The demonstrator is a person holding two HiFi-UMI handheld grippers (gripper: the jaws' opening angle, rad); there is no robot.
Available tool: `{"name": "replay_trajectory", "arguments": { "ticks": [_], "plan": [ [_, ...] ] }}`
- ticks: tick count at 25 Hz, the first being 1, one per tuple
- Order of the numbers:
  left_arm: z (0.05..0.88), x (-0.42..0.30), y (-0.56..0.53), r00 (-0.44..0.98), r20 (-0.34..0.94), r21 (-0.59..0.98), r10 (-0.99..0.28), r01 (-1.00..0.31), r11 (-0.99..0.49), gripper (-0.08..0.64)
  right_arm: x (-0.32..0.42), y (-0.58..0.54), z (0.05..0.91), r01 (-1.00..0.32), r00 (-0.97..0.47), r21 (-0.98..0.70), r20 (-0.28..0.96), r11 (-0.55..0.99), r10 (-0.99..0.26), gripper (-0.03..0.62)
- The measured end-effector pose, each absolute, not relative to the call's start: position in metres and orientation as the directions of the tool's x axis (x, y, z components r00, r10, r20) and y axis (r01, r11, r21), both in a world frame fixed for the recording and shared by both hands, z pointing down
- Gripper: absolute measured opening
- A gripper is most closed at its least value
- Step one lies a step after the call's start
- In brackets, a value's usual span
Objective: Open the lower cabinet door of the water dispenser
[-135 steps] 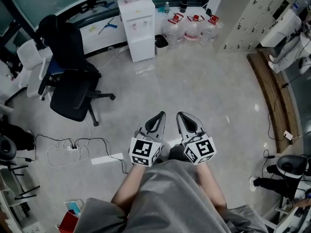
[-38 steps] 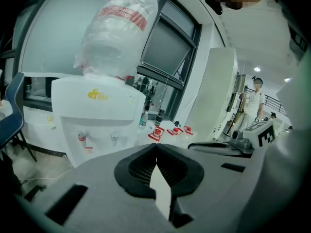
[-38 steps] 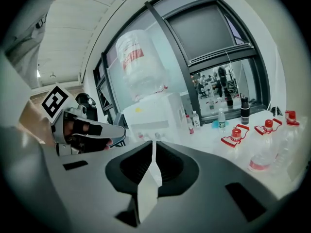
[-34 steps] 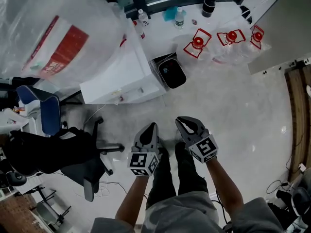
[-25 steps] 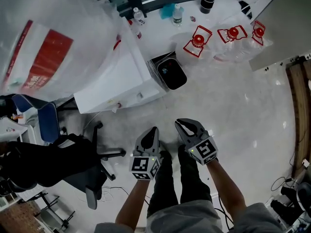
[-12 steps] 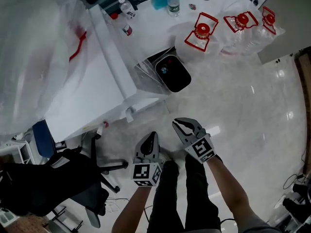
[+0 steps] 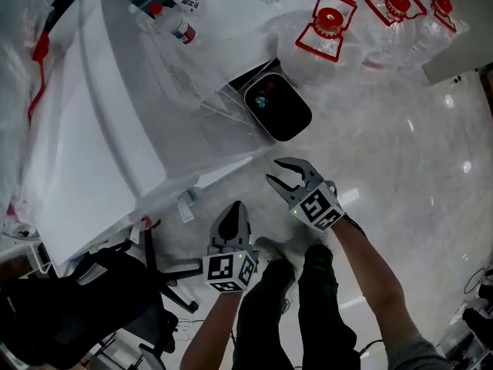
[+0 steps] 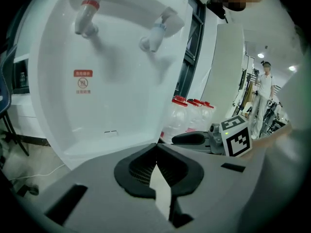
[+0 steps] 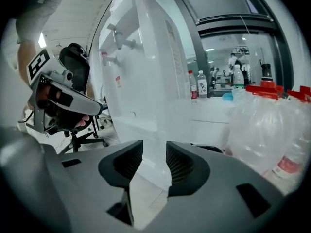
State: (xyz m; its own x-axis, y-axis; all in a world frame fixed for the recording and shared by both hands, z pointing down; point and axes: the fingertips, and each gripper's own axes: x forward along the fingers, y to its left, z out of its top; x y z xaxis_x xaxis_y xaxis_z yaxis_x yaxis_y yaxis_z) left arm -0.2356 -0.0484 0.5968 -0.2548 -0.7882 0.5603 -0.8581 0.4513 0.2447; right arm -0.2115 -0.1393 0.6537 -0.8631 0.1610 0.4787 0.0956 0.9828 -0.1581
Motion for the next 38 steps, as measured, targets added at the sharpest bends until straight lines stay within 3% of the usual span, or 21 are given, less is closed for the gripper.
{"name": "replay_trajectory", "arguments": {
  "ticks": [8,16,30,38],
  "plan": [
    [0.627,-0.245,-0.052,-0.239,0.566,0.235,-0.789,-0.871,0.432,0.011,-0.24,-0.144,0.706,0.144,-0.838,-0.117,0.514,0.983,0.184,0.23],
    [0.639,-0.248,-0.052,-0.23,0.57,0.221,-0.789,-0.882,0.416,0.011,-0.264,-0.141,0.727,0.209,-0.807,-0.072,0.55,0.975,0.213,0.265],
    [0.647,-0.256,-0.041,-0.222,0.576,0.224,-0.787,-0.882,0.414,0.011,-0.273,-0.148,0.729,0.149,-0.817,-0.037,0.558,0.988,0.144,0.25],
    [0.641,-0.252,-0.036,-0.18,0.575,0.219,-0.798,-0.906,0.362,0.011,-0.243,-0.129,0.729,0.018,-0.818,-0.057,0.573,0.998,0.047,0.239]
  ]
}}
